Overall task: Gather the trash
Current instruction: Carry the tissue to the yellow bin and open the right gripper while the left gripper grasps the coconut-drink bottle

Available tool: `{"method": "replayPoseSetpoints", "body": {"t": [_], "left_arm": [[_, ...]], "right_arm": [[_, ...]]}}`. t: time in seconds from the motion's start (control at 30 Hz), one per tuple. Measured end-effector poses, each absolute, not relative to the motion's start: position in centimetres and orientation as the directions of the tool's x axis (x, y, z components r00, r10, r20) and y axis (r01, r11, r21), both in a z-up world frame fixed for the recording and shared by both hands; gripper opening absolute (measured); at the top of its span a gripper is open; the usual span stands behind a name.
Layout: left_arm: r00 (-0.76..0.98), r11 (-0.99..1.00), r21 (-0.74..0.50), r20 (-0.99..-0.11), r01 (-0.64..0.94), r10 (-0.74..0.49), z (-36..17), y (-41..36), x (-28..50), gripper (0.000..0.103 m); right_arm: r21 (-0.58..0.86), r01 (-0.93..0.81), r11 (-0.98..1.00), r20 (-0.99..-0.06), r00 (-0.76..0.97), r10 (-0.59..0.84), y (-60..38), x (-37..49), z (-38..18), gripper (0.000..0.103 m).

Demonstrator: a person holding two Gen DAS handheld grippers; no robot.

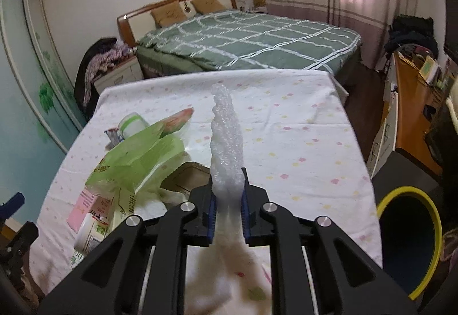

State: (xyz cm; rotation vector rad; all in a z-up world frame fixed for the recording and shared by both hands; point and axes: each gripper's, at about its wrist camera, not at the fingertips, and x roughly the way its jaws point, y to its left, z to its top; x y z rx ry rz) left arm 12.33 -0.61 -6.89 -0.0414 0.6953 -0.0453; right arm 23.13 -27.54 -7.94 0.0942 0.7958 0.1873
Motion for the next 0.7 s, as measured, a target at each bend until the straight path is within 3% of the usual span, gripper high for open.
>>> {"method": "replayPoseSetpoints", "body": {"t": [0.37, 0.7], "left_arm": [[0.775, 0.993, -0.053, -0.621, 0.109, -0.118, -6.2, -3.7, 10.7, 0.099], [0.765, 0.989, -0.04, -0.63, 0.142, -0.135, -6.6, -6.3, 9.1, 0.099]], "right_arm": [[0.209, 0.094, 0.973, -0.672, 0.737, 0.073, -37.0, 17.5, -8.2, 0.013], [0.15, 0.366, 0.918, -0.719, 0.678, -0.153, -45.8, 14.1, -12.3, 0.014]]}}
